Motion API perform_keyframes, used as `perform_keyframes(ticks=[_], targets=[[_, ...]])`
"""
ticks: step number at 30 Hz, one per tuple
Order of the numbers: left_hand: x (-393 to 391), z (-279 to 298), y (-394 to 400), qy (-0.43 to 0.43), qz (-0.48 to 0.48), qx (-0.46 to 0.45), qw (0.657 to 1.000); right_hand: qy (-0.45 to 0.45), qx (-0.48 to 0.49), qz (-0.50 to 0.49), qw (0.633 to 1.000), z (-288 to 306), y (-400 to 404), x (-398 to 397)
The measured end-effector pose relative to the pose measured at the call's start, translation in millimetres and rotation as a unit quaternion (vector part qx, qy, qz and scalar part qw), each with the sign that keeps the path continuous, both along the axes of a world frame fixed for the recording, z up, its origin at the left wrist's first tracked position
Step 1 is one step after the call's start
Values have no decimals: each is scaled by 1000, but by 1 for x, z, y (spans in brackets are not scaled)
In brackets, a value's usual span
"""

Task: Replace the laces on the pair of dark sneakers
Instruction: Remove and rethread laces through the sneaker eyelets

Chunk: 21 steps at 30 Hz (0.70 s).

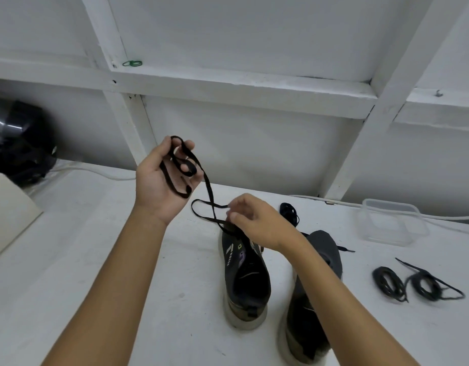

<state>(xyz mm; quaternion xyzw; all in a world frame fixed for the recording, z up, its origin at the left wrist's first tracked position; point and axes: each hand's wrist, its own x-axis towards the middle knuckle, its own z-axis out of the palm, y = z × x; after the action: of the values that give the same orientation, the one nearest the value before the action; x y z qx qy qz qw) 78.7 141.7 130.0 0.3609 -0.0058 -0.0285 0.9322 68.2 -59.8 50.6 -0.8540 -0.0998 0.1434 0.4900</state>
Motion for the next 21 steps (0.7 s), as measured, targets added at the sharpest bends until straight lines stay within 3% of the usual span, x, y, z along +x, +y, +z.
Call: perform_keyframes(ticks=[4, 7, 9, 10, 11, 13, 14, 15, 17, 21], targets=[[8, -3, -2, -48, -40, -68, 996, -11, -43, 53, 998, 5, 10, 3], [19, 0, 1, -68, -48, -87, 993, 20, 10, 84, 996, 14, 17, 9], [31, -6, 6, -25, 1, 1, 1000, 54, 115, 41, 991, 22, 14, 13], [36, -14, 8, 13, 36, 113, 993, 58, 175, 1, 983, 26, 9, 15], [39, -24, 10, 58, 68, 263, 961, 51, 224, -43, 972, 31, 1, 18], [39, -57, 13, 139, 76, 549, 821, 30, 275, -120, 954, 38, -16, 23], [34, -76, 13, 157, 61, 647, 744, 23, 283, -147, 947, 40, -25, 26], [28, -93, 9, 164, 54, 699, 694, 20, 286, -168, 943, 43, -32, 28], [14, -116, -6, 152, 55, 724, 670, 17, 287, -195, 938, 47, -45, 31], [-3, -138, -45, 152, -2, 716, 681, -3, 270, -227, 936, 48, -60, 31]])
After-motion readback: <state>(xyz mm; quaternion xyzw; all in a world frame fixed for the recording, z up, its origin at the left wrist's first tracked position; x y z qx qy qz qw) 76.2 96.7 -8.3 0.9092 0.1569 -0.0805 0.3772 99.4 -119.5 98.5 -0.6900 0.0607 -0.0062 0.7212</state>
